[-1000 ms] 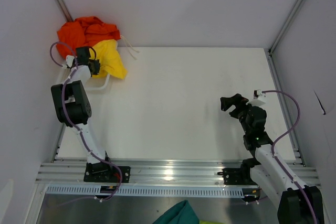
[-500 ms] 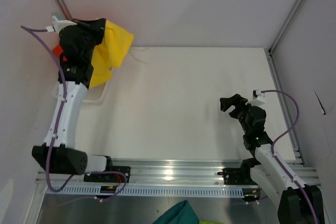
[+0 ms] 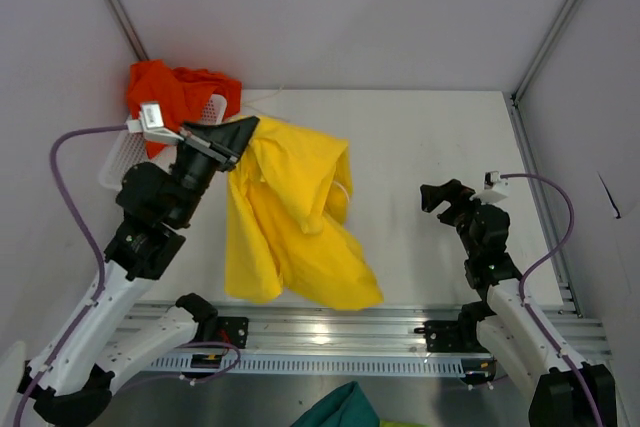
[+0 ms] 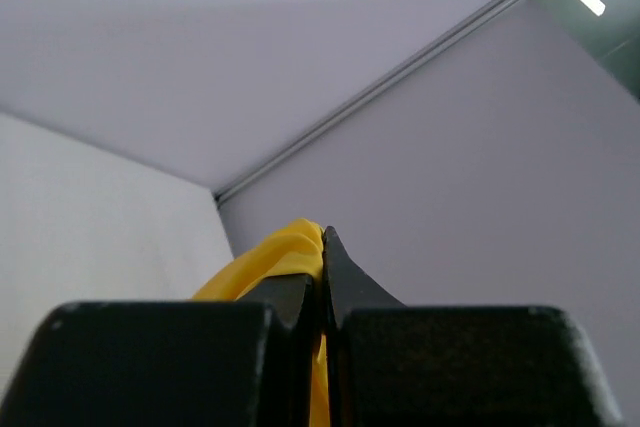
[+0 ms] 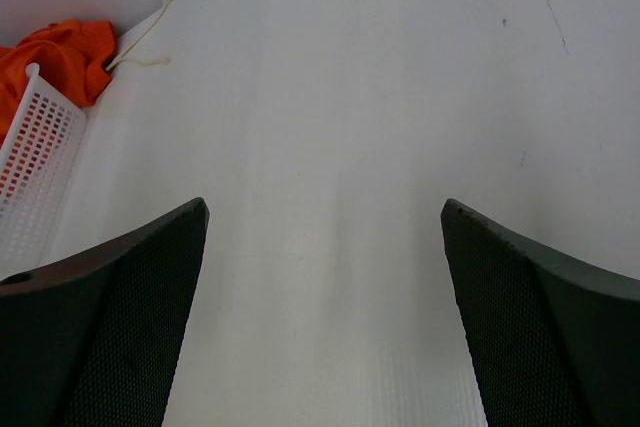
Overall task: Fold and stack the shorts
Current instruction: Move the shorts to the center of the board, then flatten the shorts out
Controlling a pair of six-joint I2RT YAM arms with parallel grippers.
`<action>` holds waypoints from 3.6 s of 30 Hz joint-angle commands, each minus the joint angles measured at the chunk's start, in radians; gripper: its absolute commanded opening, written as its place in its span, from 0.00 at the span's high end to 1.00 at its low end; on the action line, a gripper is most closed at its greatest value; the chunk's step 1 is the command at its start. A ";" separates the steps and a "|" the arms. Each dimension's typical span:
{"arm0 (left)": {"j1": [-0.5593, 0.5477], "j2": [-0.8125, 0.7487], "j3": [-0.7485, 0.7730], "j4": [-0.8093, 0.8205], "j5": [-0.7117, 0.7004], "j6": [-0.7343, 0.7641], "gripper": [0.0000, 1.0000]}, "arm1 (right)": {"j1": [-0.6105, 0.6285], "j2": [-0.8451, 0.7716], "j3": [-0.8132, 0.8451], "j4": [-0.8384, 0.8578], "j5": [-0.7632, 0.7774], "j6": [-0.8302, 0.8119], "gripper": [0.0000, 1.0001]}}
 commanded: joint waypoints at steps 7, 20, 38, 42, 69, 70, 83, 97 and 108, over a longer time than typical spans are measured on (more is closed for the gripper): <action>-0.091 0.219 -0.387 0.250 -0.012 -0.049 1.00 | 0.005 0.003 0.015 0.020 0.010 -0.018 0.00; 0.147 0.372 -0.304 0.204 0.211 -0.100 1.00 | 0.056 0.173 0.032 0.193 -0.248 -0.071 0.01; 0.261 0.481 -0.073 -0.208 0.258 0.067 0.01 | 0.458 0.373 0.248 0.066 -0.309 -0.355 0.03; 0.261 0.374 -0.065 -0.321 0.181 0.106 0.01 | 0.537 0.404 0.296 0.005 -0.328 -0.387 0.04; 0.261 -0.123 -0.462 -0.601 0.113 0.135 0.01 | 1.024 0.692 0.447 -0.376 0.256 -0.139 0.12; 0.262 -0.122 -0.477 -0.603 0.109 0.140 0.01 | 1.024 0.712 0.479 -0.384 0.261 -0.137 0.17; 0.261 -0.013 -0.640 -0.412 0.130 0.149 0.07 | 0.926 0.654 0.575 -0.610 0.532 -0.137 1.00; 0.166 0.082 -0.662 -0.264 0.141 0.169 0.10 | 0.808 0.555 0.527 -0.552 0.450 -0.194 1.00; 0.017 0.291 -0.579 -0.307 -0.026 0.160 0.76 | 0.775 0.568 0.532 -0.542 0.424 -0.196 1.00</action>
